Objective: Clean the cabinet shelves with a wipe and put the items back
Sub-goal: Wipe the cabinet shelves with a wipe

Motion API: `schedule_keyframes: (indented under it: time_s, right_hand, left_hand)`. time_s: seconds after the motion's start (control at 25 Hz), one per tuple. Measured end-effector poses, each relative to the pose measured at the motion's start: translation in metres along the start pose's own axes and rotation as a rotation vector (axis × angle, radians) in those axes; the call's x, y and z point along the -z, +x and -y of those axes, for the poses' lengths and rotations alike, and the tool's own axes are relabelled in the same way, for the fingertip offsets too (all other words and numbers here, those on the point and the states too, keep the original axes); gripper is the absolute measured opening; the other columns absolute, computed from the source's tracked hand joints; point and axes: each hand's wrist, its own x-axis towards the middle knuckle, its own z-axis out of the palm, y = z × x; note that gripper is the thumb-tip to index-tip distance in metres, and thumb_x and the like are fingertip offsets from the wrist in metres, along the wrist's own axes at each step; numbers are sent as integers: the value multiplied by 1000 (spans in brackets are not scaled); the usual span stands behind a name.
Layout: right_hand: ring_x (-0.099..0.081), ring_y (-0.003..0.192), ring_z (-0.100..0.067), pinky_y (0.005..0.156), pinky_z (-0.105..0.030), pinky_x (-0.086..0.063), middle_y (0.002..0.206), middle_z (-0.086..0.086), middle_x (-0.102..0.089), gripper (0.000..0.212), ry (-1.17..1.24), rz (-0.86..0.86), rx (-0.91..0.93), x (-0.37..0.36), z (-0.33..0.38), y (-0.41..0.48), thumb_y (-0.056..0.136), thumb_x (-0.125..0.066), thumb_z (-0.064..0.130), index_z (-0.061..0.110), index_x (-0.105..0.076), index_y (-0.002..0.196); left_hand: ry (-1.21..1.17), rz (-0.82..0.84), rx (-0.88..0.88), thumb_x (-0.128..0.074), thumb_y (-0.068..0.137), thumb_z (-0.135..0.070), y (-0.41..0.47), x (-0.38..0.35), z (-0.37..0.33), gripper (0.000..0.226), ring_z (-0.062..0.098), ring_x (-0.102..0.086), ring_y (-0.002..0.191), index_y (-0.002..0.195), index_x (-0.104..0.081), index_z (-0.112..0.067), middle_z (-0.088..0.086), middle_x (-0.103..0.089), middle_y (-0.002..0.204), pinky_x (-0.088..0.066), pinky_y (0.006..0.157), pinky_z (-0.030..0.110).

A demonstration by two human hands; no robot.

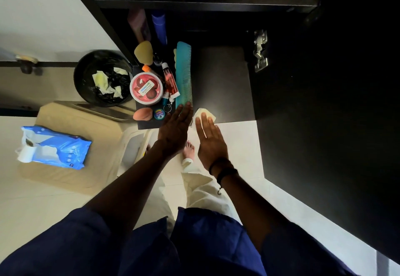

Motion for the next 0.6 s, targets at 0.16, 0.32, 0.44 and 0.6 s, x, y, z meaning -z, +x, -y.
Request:
schedule_keyframes:
  time_s: [0.16,0.32,0.44,0.6]
  right_hand:
    - [-32,139,-33,114,-49,-26,150,-12,-36,88,22,-12,-54,2,-26,-21,90,21,42,7,-40,142]
    - [-40,134,-37,106,-53,-39,147,-14,-41,53,11,-32,-90,-2,-25,-16,95,-18,21,6,-48,136]
    - [-47,127,-40,102,-51,-44,146,-13,-43,51,47,-68,-125,-4,-21,-12,82,-47,16,8,-51,132]
    - [-47,127,-43,102,-51,-41,139,-19,-49,61,67,-133,-155,8,-7,-5,77,-51,20,4,-47,136]
  left_hand:
    - [39,2,2,-41,94,0,0,-3,0,71,23,5,148,153,-4,-16,2,3,161,-10,121,42]
    - [19,-10,7,-42,94,1,1,-6,0,71,23,3,148,153,-7,-15,2,0,161,-12,121,42]
    - [19,-8,-1,-43,94,0,0,-6,1,71,22,4,148,153,-7,-15,2,0,161,-13,120,43]
    - [0,-15,-6,-46,93,2,0,-4,1,72,23,2,148,152,-9,-15,3,-3,161,-14,120,44]
